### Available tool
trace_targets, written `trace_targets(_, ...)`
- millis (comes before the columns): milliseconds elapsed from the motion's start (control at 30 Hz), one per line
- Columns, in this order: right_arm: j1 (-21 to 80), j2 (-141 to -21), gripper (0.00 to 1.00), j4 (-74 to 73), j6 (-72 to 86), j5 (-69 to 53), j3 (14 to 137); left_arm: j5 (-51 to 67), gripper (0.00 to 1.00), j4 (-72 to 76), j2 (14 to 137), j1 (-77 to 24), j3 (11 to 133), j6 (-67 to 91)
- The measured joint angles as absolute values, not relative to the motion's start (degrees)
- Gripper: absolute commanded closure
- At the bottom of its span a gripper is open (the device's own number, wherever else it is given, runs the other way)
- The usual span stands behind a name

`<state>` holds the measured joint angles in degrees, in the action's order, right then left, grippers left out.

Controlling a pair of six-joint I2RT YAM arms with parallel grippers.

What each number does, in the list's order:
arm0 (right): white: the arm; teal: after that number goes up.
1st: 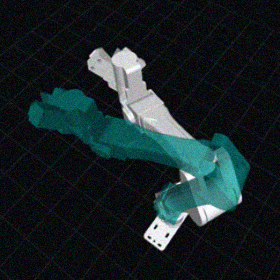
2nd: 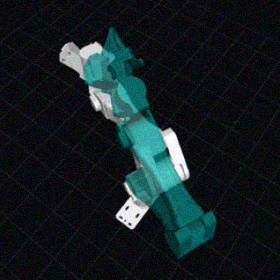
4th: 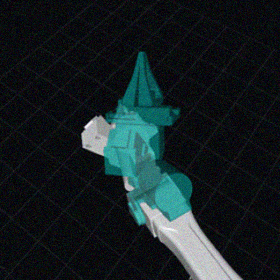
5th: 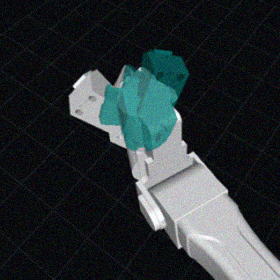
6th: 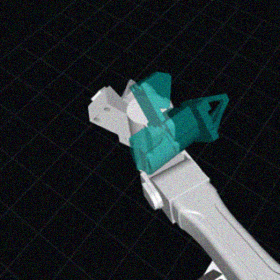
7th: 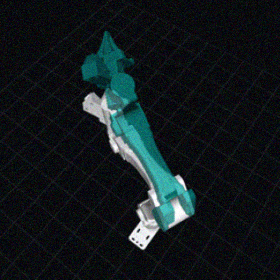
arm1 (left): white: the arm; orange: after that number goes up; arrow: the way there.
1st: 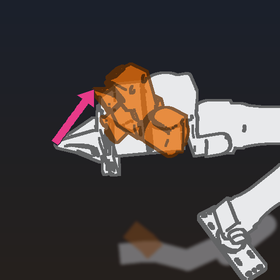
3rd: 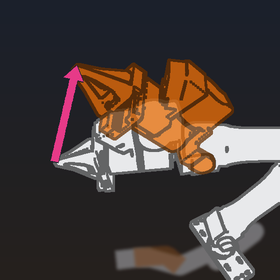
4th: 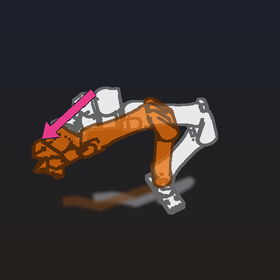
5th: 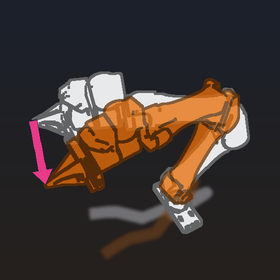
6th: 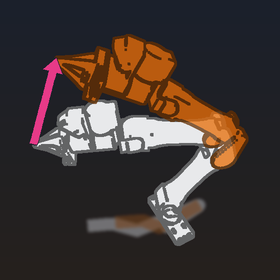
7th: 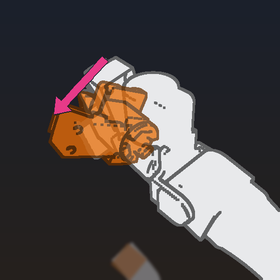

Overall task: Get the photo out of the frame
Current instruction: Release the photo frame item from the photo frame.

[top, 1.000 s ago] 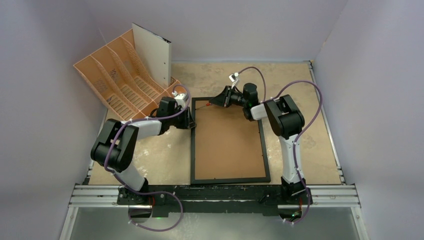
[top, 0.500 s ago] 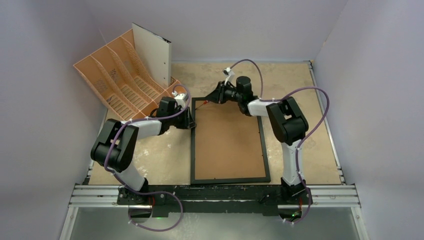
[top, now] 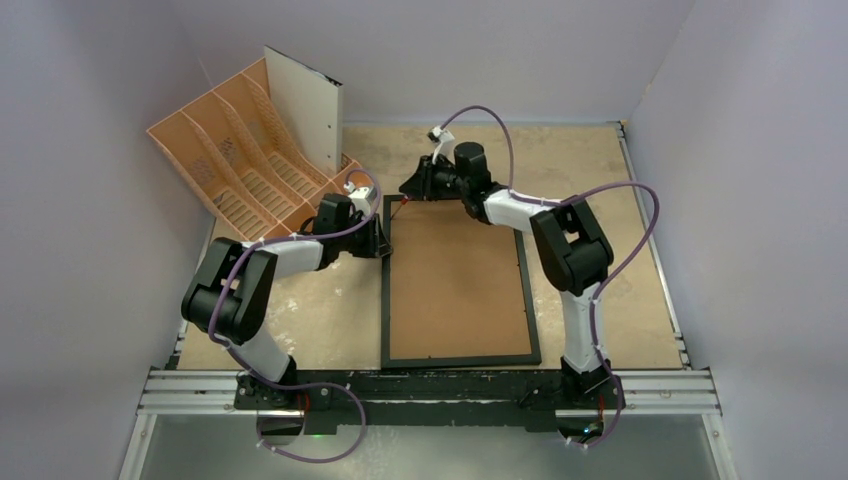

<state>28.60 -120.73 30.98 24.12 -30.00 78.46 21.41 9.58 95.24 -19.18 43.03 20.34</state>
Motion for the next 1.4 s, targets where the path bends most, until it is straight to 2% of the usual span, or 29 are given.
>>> trace_targets(333,31.7,-120.7,1.0,22.9,19.2,-24.3,83.9,21.5,0.82,9.6,95.2,-19.2,43.0,20.4)
trace_targets(1033,35.6,-121.2,1.0,16.6,15.8,-15.9,88.8,21.7,0.82,9.9,95.2,-19.1,42.9,20.4)
trace_targets(1200,34.6,-120.3,1.0,20.4,18.2,-16.5,85.4,21.7,0.82,9.8,95.2,-19.1,42.9,20.4)
trace_targets(1400,29.6,-118.8,1.0,31.6,27.3,-23.6,75.5,21.6,0.82,9.8,95.2,-19.1,42.9,20.4)
